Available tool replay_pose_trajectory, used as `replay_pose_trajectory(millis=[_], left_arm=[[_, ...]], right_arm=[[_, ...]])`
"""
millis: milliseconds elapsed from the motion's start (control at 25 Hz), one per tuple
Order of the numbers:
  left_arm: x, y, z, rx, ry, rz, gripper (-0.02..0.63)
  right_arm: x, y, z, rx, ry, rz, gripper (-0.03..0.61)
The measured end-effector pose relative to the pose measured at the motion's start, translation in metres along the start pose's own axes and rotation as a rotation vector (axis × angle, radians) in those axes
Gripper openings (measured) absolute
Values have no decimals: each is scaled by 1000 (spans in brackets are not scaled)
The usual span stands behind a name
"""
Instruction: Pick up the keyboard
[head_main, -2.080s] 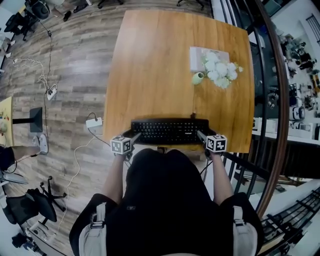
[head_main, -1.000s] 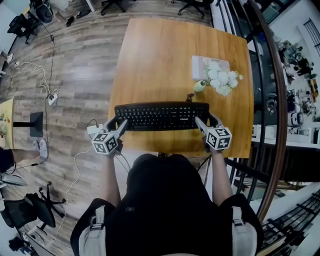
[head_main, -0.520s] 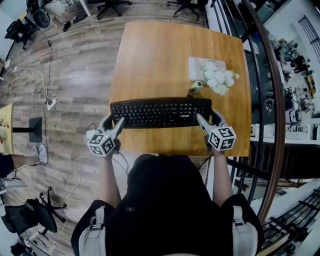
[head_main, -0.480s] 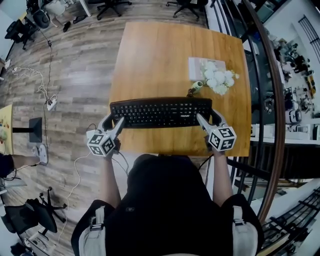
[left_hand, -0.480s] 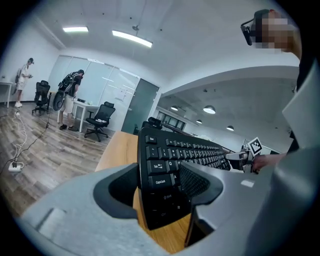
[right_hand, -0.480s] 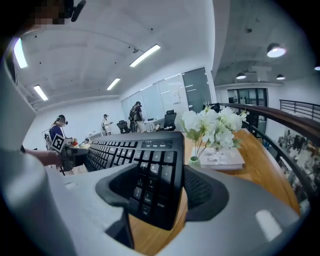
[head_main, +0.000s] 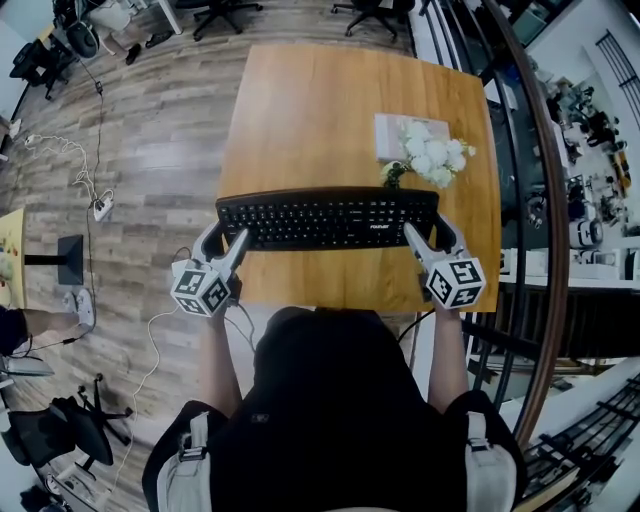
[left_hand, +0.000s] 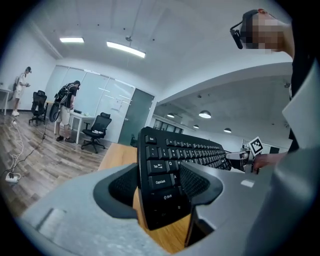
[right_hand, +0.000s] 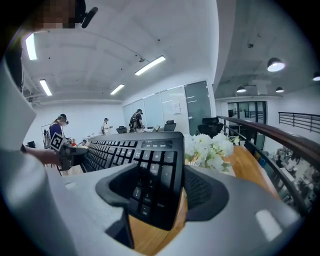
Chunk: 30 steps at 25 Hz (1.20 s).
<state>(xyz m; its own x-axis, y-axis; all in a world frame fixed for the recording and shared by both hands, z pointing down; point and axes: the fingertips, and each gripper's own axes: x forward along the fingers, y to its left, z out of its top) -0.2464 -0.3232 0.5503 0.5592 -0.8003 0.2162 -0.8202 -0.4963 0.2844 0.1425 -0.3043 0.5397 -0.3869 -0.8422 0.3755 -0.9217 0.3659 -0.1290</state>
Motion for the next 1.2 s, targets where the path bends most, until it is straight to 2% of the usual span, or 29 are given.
replay_pose_trajectory(millis=[320,560,720,920,1200], left_arm=[[-9,-2,26,56,-33,9,265],[-8,-25,23,53,-34,32,265],[-22,-27,27,39,-33,53,265],[-17,-88,32,57,-37,70,265],[-23,-110,25,57,-32,94,265]], right_arm=[[-2,7,6,18,-33,15,287],[-11,-10,4,20,-27,29,287],[-12,-3,10,17,-21,47,287],[-54,-42,10,28,-37,67,287],[-67,-53,4,32,-36,87,287]])
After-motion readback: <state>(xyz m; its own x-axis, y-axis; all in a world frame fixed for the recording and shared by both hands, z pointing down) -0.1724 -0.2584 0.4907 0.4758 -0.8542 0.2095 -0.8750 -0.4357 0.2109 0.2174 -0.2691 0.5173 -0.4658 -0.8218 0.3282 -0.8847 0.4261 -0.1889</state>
